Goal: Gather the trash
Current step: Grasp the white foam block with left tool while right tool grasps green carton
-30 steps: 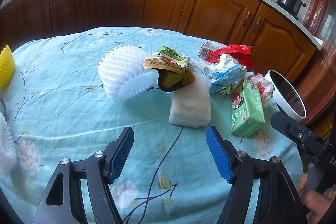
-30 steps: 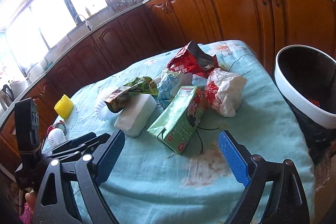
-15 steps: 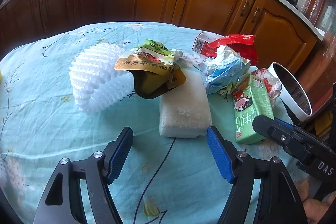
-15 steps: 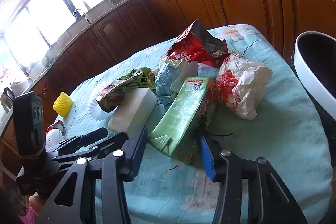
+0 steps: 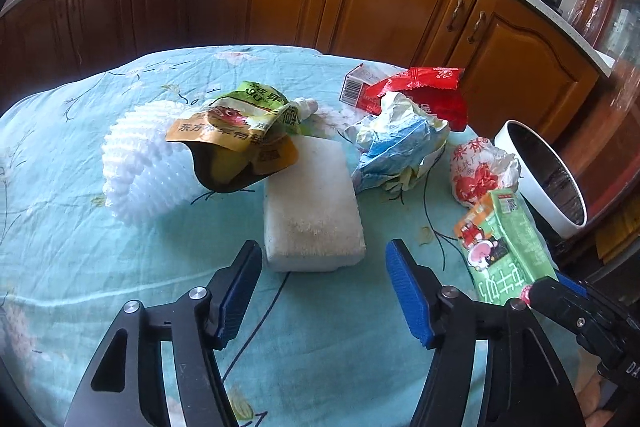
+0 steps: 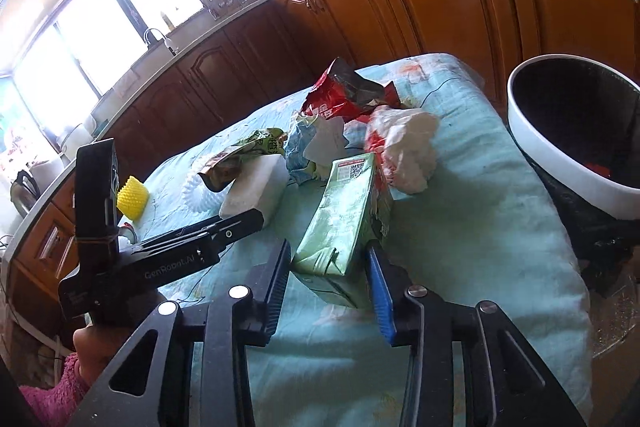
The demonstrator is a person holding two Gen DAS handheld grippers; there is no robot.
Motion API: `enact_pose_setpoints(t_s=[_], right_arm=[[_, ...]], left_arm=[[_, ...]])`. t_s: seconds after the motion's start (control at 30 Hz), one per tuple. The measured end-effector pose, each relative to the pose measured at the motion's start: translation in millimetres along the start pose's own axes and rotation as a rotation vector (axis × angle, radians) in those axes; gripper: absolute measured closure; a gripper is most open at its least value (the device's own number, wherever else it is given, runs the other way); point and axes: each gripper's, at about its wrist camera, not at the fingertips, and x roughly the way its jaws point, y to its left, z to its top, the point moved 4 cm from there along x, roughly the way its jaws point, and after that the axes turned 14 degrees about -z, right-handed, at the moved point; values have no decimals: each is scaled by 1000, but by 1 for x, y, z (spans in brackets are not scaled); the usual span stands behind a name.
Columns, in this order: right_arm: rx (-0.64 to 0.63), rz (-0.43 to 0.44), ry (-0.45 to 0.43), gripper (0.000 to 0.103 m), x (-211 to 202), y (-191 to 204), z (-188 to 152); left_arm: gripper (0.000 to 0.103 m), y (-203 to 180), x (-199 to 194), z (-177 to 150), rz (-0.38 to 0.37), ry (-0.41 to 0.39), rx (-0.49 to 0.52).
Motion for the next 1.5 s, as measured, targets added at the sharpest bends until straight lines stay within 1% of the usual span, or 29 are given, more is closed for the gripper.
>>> enact_pose_setpoints(t_s=[0.07,0.13,0.17,0.2,0.23,0.3,0.47,0.67,0.8,0.93,1.07,1.13,1.17,1.2,1.23,1.27,1.33,1.4,1.5], right_arm=[[9,-3,-2,64,-3,-5,-1],[15,-8,-1,64,-3,-10,-3],[20,-8,1,64,-4,-12,-3],[25,-9,0,64,-4,-14,-4],[28,-11,-1,64,-5,-15,-4],[32,-10,-8,64,-8,-17,-4],[41,-10,-25,65,-16,-25,-5],[57,-18,-25,65,-26,-39,-15],[74,-25,-35,65,-36,-50,-20],[98,-28,-52,66,-46,-61,-21],[102,-59,-61,66,-49,-69,-20],[103,-64,-44,65,-43,-72,-22],[108,-65,-34,64,-41,-73,-24],[115,-64,-26,60,-39,-74,-26],[116,-70,-19,53,-35,-73,-26],[107,-81,-16,50,-33,-72,-27],[84,-112,-20,48,-30,-70,-26],[71,-126,-23,45,-27,-67,-23],[40,-170,-37,46,-22,-64,-18]], left_arm=[[39,0,5,2,18,1,-3],[42,1,12,4,47,9,-3],[51,3,15,4,56,11,-5],[56,4,17,3,56,20,-11],[56,3,17,3,52,19,-14],[57,-1,13,0,21,10,-16],[58,-22,-6,-20,-68,4,-2],[58,-52,-22,-46,-133,14,36],[58,-64,-37,-50,-169,4,51],[58,-78,-46,-43,-195,-10,80],[58,-83,-46,-41,-203,-14,99],[58,-83,-45,-43,-203,-6,100],[58,-82,-43,-43,-203,-2,99],[58,-81,-43,-45,-200,1,96],[58,-80,-41,-44,-198,3,92],[58,-80,-39,-44,-196,5,88],[58,-77,-38,-44,-195,9,78],[58,-75,-38,-42,-192,6,75],[58,-76,-38,-41,-193,7,73]])
